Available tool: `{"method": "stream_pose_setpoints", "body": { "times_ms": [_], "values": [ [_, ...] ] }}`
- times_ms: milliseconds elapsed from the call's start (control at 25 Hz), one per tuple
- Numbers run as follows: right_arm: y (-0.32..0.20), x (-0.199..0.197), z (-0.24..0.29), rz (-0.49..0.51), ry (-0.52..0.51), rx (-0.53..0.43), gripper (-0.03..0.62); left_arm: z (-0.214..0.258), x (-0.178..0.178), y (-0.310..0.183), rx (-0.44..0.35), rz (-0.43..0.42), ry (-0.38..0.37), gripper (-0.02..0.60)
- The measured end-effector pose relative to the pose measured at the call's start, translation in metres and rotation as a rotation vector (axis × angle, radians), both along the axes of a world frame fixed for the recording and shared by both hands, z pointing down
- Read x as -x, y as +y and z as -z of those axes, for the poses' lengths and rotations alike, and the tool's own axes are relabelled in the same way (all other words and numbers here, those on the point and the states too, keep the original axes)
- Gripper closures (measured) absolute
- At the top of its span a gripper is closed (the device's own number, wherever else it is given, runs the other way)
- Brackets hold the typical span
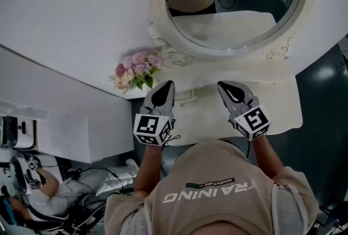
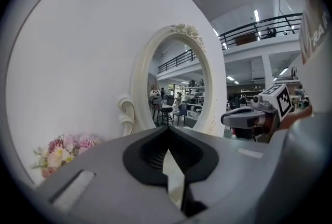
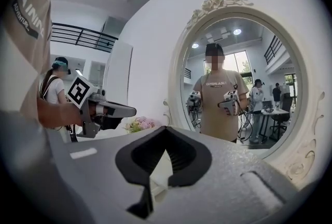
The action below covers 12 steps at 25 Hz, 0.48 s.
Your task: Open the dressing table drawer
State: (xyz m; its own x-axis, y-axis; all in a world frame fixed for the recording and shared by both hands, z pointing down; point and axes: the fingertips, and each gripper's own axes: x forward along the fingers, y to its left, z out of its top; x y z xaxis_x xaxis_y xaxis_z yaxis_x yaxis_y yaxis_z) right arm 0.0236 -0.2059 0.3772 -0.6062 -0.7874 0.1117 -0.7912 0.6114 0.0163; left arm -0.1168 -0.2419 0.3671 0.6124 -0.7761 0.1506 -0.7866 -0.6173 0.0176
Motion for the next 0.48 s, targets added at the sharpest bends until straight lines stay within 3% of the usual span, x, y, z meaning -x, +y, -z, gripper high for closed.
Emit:
{"method": "stream_pose_setpoints", "body": {
  "times_ms": [480],
  "values": [
    [-0.002,-0.006,0.014,-0.012,-0.006,-0.035,0.592,0.017,0.005,-0.01,-0.049,0.031,0.016,0.563]
  ]
}}
